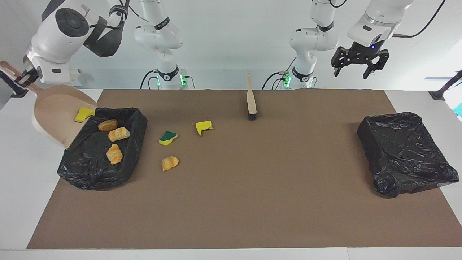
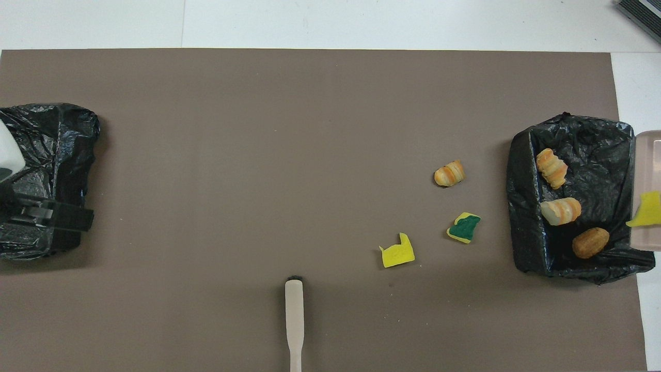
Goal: Sweep and dump trash in bin
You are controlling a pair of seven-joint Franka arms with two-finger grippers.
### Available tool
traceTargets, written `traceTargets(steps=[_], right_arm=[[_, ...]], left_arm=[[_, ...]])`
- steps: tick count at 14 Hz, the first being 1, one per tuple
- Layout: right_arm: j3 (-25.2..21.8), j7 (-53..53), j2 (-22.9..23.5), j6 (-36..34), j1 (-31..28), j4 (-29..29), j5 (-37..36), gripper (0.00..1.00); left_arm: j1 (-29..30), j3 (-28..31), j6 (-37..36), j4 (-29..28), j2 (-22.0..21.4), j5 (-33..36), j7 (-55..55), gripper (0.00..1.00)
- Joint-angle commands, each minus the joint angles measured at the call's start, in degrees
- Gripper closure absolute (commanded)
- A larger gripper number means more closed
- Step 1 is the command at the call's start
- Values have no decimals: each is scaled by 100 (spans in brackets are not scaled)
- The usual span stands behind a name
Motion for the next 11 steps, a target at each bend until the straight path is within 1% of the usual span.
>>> traceTargets(steps=[1,3,6,8,10,11], right_arm=[[25,-191,-86,-48,90,4,-315,100],[51,-270,-95,-48,90,4,-306,100],[217,-489,-95,4,90,13,-315,100],[279,-700,-95,109,90,13,-306,100],[271,-1155,-113,625,55,-40,-201,100],[271,-1228,-113,776,46,-75,-61,100]], left_arm=[[136,-88,-175,446,258,113,90,0],[145,-89,-17,410,223,104,90,0],[329,-80,107,393,223,78,169,0],[329,-80,282,393,258,121,422,0],[338,-88,292,393,258,113,441,0],[347,-89,283,375,241,104,424,0]])
